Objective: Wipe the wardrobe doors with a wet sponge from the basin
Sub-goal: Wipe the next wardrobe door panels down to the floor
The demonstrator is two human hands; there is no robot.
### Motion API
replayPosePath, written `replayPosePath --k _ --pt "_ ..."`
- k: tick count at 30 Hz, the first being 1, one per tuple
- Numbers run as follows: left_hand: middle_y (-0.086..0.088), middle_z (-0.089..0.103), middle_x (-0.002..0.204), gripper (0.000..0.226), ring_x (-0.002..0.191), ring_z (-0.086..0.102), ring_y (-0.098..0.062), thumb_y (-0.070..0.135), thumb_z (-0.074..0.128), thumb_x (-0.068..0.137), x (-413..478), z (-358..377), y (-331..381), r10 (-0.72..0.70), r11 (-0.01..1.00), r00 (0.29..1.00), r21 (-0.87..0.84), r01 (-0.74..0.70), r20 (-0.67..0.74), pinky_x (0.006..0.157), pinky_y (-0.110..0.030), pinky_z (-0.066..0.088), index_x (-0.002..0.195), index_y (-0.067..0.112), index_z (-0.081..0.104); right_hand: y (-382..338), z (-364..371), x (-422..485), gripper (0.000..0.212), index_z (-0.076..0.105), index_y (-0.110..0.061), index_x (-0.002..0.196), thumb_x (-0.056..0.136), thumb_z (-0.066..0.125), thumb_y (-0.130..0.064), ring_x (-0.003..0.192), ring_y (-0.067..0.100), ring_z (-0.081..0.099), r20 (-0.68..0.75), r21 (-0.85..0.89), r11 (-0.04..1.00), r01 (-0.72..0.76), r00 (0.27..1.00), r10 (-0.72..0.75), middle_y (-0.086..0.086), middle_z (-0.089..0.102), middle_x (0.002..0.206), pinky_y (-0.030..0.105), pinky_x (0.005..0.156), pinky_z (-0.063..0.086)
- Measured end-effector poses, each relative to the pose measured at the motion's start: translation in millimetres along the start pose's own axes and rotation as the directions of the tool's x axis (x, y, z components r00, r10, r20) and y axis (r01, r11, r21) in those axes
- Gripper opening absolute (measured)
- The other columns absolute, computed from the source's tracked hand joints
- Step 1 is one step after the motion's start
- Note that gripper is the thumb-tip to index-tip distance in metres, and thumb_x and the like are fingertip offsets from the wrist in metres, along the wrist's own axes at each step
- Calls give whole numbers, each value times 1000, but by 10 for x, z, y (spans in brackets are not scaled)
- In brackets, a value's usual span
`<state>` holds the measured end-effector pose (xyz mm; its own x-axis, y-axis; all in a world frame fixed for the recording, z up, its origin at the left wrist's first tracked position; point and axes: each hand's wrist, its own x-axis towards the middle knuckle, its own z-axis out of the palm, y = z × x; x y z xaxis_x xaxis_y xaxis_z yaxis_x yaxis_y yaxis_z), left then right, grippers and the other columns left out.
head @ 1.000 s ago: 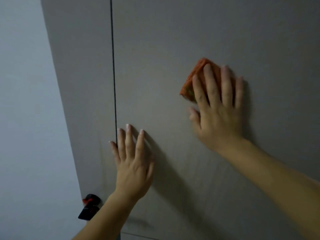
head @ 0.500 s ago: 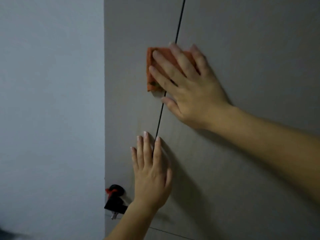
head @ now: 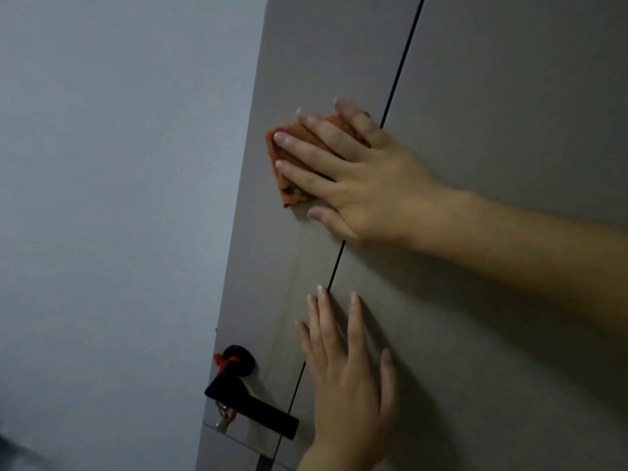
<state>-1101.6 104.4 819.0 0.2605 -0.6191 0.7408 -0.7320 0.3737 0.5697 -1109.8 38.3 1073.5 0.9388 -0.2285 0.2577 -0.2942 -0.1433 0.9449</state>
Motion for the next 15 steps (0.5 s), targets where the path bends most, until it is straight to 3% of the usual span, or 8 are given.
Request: replayPosePath --k 5,8,10,12,15 --pt "-9 -12 171 76 157 -12 -30 47 43 97 -27 276 -109 51 998 991 -41 -56 -125 125 -59 3 163 24 13 -351 107 -651 63 41 -19 154 102 25 -51 155 35 20 -22 91 990 104 995 -102 8 31 164 58 124 15" --pt "-6 -15 171 75 157 -17 -27 52 37 97 -104 392 -228 78 997 984 -9 -81 -161 125 -60 -1 163 30 7 -410 119 -870 63 41 -21 154 102 24 -51 153 35 24 -3 52 994 101 995 -101 8 32 163 54 123 15" --pt "-3 -20 170 75 155 -23 -25 55 32 97 -158 437 -308 101 995 980 21 -99 -170 125 -54 -8 162 34 1 -435 63 -733 65 28 -26 158 101 15 -56 155 33 16 23 24 1000 20 1000 -21 4 21 167 51 125 10" --pt "0 -28 167 75 152 -32 -20 58 27 97 -168 454 -359 123 992 979 40 -118 -162 124 -53 -14 161 37 -6 -478 8 -488 69 6 -35 160 97 3 -62 158 24 -4 42 2 993 -121 992 121 -4 0 170 48 127 -2" --pt "2 -34 165 74 146 -42 -15 59 22 98 -189 443 -381 150 988 977 46 -144 -152 122 -52 -21 160 38 -11 -564 -54 -302 75 1 -38 162 92 1 -64 157 19 -12 78 34 962 -270 961 267 -8 -9 171 46 126 -10"
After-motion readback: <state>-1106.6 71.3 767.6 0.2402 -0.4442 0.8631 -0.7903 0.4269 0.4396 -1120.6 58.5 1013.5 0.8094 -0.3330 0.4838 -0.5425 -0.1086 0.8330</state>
